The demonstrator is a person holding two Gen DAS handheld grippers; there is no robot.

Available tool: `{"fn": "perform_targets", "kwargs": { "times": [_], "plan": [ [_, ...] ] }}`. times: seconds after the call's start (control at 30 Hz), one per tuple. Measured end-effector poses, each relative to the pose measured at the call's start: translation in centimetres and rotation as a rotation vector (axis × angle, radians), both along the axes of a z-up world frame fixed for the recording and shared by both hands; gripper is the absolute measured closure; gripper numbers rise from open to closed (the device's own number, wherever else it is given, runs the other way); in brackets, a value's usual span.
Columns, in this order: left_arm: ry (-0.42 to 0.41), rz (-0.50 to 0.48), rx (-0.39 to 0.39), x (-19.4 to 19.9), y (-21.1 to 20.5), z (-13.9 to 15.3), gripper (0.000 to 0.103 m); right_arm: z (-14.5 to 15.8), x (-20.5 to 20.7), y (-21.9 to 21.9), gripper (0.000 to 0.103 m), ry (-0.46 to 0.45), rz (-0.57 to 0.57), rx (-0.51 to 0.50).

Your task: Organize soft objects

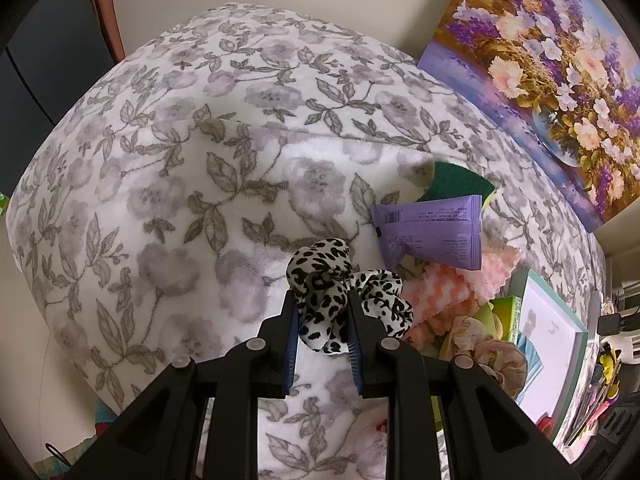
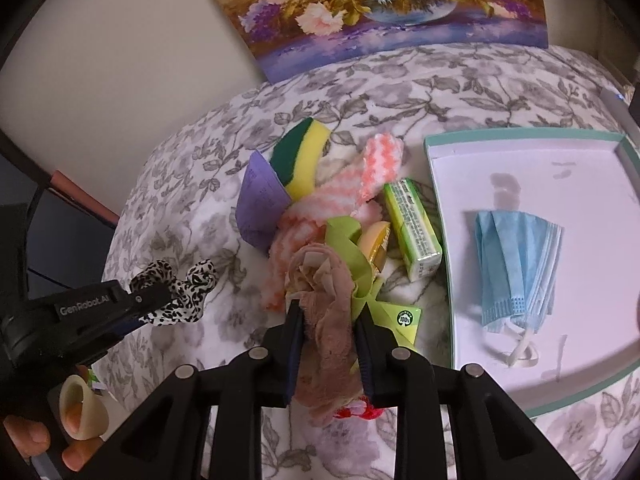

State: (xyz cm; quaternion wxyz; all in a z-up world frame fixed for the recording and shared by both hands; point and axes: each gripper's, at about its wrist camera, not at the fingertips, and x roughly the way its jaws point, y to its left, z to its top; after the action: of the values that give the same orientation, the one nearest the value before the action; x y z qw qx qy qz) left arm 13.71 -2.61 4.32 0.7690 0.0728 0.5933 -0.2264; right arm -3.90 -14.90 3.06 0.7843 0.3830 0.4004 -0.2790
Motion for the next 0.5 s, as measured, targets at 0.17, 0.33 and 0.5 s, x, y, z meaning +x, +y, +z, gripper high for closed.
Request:
{"fn": "perform_targets", "kwargs": {
  "times": [0.17,0.33,0.5],
  "plan": [
    [0.001,0.001,0.001,0.0,0.0,0.0,0.08,0.0,-0.2,-0.1,0.071,0.004,-0.01,-0.007],
    [0.003,0.0,0.003,-0.1,-0.1,-0.1,0.08,0.2,-0.4,-0.2,0.072,0.001,-0.015,-0.017],
    [0.0,-0.003,0.003,-0.1,-0.1,-0.1,0.08,1.2,-1.0,-0.4,0.08,-0.028,-0.037,-0.051]
  ]
}}
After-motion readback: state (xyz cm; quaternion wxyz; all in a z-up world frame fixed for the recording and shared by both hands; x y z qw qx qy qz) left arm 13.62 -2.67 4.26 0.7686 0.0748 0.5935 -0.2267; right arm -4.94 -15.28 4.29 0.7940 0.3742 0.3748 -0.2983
